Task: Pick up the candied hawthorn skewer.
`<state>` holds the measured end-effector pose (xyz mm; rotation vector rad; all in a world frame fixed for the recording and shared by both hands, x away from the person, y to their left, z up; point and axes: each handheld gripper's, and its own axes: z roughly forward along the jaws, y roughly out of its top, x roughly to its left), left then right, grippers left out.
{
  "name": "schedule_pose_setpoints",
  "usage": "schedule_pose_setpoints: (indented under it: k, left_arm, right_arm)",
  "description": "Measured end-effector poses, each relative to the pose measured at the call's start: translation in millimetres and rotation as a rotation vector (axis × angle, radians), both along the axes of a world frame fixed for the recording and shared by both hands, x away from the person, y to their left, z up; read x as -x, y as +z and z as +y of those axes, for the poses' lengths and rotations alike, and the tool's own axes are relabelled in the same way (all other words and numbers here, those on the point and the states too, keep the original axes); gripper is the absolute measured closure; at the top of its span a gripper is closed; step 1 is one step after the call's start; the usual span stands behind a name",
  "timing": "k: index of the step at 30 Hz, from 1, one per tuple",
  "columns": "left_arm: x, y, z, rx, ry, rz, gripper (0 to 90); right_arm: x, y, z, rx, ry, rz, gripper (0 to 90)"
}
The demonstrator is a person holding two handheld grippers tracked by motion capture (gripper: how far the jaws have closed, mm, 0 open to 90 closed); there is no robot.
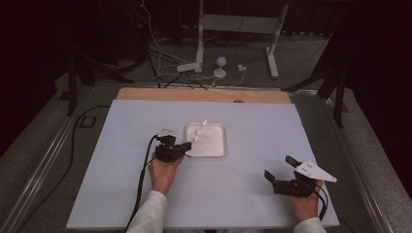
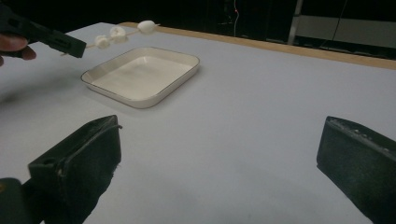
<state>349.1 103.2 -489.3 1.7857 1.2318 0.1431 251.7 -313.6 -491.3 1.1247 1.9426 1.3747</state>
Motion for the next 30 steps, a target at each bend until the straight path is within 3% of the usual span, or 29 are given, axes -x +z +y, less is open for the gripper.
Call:
schedule_pose_setpoints:
  k: [9, 20, 22, 27, 30]
  left_arm:
    - [12.4, 10.8, 14.3, 0.05, -0.032, -0.053, 90.0]
    - [27.1, 16.0, 33.0, 0.045, -0.048, -0.087, 90.0]
    - [30.5, 16.6, 35.4, 0.038, -0.058, -0.094, 90.0]
    - [38.2, 16.8, 42.0, 0.044, -0.071, -0.117, 90.0]
    - [39.5, 16.3, 44.1, 0.052, -0.083, -0.136, 90.0]
  right_arm:
    - [-0.7, -0.6, 1.0, 0.002, 0.003, 0.003, 0.0]
    - [-2.4, 0.5, 8.3, -0.013, 0.018, 0.012, 0.0]
    - [-3.9, 2.1, 11.5, 0.003, 0.016, 0.008, 0.0]
    - [-9.5, 14.0, 25.7, 0.033, 0.044, -0.005, 0.0]
    - [-17.6, 31.4, 36.3, 0.031, 0.063, -0.02, 0.0]
